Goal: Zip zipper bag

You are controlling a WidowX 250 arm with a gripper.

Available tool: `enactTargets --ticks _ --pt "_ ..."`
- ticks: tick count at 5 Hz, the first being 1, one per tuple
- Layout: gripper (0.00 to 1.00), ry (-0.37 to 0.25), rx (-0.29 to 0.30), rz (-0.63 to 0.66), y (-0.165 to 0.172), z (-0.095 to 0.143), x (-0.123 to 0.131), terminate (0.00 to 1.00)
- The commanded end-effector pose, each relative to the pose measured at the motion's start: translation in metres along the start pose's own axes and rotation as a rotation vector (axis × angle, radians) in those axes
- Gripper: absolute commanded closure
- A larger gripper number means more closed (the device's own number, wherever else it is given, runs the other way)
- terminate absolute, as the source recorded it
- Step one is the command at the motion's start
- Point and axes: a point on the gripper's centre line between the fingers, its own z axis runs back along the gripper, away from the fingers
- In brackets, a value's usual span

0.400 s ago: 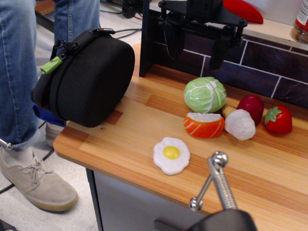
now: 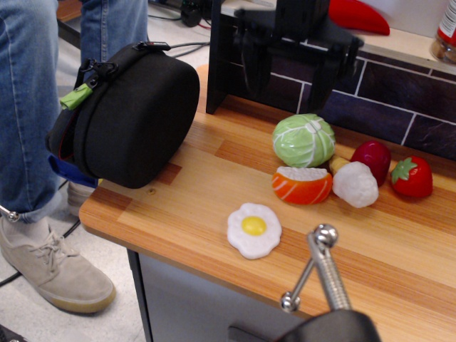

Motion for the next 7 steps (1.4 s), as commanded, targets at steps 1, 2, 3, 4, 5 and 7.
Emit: enactTargets --ticks 1,2,3,4,5,7 --pt "0.0 -0.087 -0.012 -0.095 0.071 0.056 -0.028 0.0" --pt "0.0 -0.065 -0.016 -0.133 0.114 0.058 -0.039 0.0" --pt "0.0 -0.06 0.056 -0.186 0.154 0.059 -0.048 0.0" --pt "0.0 -0.034 0.087 -0.23 0.171 0.045 -0.059 0.0" --pt "0.0 -0.029 0.073 -0.262 0.171 0.034 -0.071 0.0" --pt "0.0 -0.028 0.063 -0.3 0.16 0.02 -0.079 0.0"
